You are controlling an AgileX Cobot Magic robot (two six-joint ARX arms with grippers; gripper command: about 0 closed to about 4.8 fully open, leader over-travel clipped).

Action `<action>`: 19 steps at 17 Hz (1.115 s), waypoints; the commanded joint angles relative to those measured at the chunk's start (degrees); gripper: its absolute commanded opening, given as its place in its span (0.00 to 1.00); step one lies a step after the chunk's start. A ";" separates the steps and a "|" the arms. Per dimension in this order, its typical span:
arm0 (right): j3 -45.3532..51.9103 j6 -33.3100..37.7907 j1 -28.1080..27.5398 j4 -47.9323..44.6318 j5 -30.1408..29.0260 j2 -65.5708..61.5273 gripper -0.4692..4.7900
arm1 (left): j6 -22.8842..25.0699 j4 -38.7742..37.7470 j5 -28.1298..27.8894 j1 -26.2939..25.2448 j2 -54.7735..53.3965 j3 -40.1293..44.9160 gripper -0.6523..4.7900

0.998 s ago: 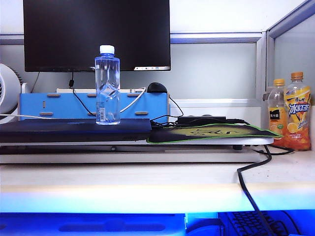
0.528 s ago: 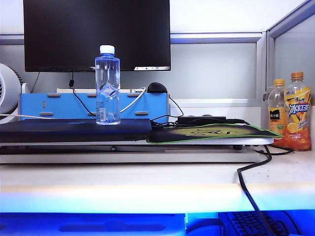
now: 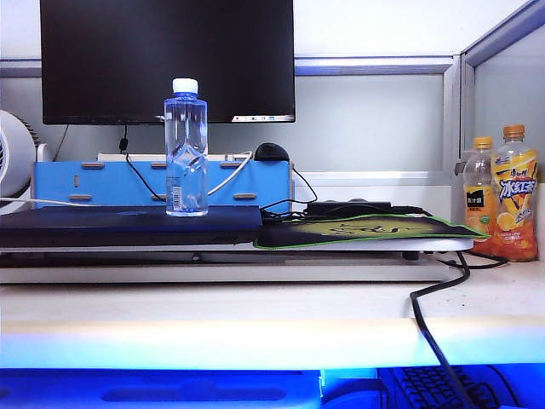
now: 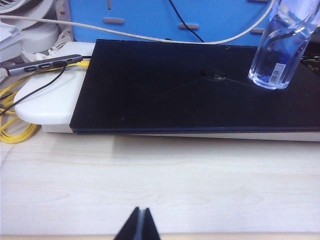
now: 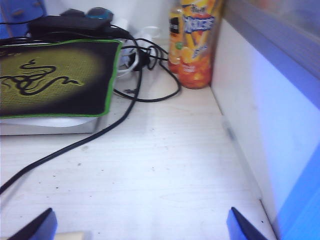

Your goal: Pick up the mineral water bottle and place it on the laptop.

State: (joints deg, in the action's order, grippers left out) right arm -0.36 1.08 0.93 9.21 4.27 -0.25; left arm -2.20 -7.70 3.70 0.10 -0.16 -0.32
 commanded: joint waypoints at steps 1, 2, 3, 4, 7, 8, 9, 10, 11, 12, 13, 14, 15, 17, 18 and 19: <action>0.09 -0.04 -0.59 0.55 -3.08 -0.02 1.00 | 0.04 0.44 0.17 -0.02 0.11 -0.09 0.12; 0.11 -0.04 -0.55 0.61 -4.09 -0.02 1.00 | 0.04 0.44 0.17 -0.02 0.11 -0.09 0.12; 0.11 -0.04 -0.55 0.63 -4.44 -0.02 1.00 | 0.04 0.46 0.17 -0.02 0.11 -0.09 0.12; 0.11 -0.04 -0.55 0.63 -4.44 -0.02 1.00 | 0.04 0.44 0.17 -0.02 0.11 -0.09 0.12; 0.09 -0.04 -0.55 0.74 -3.26 -0.02 1.00 | 0.04 0.44 0.17 0.00 0.11 -0.09 0.12; 0.09 -0.02 -0.55 0.74 -2.93 -0.02 0.63 | 0.04 0.44 0.17 -0.02 0.11 -0.09 0.12; 0.09 0.00 -0.55 0.70 -2.93 -0.02 0.20 | 0.04 0.44 0.17 0.00 0.11 -0.09 0.12; 0.09 0.00 -0.55 0.72 -2.93 -0.02 0.09 | 0.04 0.44 0.17 -0.02 0.11 -0.09 0.12; 0.09 0.00 -0.55 0.72 -2.95 -0.02 0.09 | 0.04 0.46 0.17 -0.02 0.11 -0.09 0.12; 0.09 -0.02 -0.55 0.72 -2.95 -0.02 0.09 | 0.04 0.44 0.17 -0.02 0.11 -0.09 0.12; 0.09 -0.02 -0.55 0.72 -2.93 -0.02 0.09 | 0.04 0.44 0.17 -0.02 0.11 -0.09 0.12; 0.09 -0.02 -0.55 0.70 -2.95 -0.02 0.09 | 0.04 0.44 0.17 -0.02 0.11 -0.09 0.12; 0.09 -0.02 -0.55 0.72 -2.95 -0.02 0.09 | 0.04 0.44 0.17 -0.02 0.11 -0.09 0.12; 0.09 0.00 -0.55 0.66 -3.04 -0.02 0.09 | 0.04 0.44 0.17 -0.02 0.11 -0.09 0.12; 0.09 0.00 -0.55 0.66 -3.04 -0.02 0.09 | 0.04 0.44 0.17 -0.02 0.11 -0.09 0.12; 0.09 0.00 -0.55 0.63 -2.93 -0.02 0.09 | 0.04 0.44 0.17 -0.02 0.11 -0.09 0.12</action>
State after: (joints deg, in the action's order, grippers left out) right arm -0.36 0.99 0.36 9.93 1.13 -0.25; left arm -2.20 -7.70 3.70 0.10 -0.16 -0.32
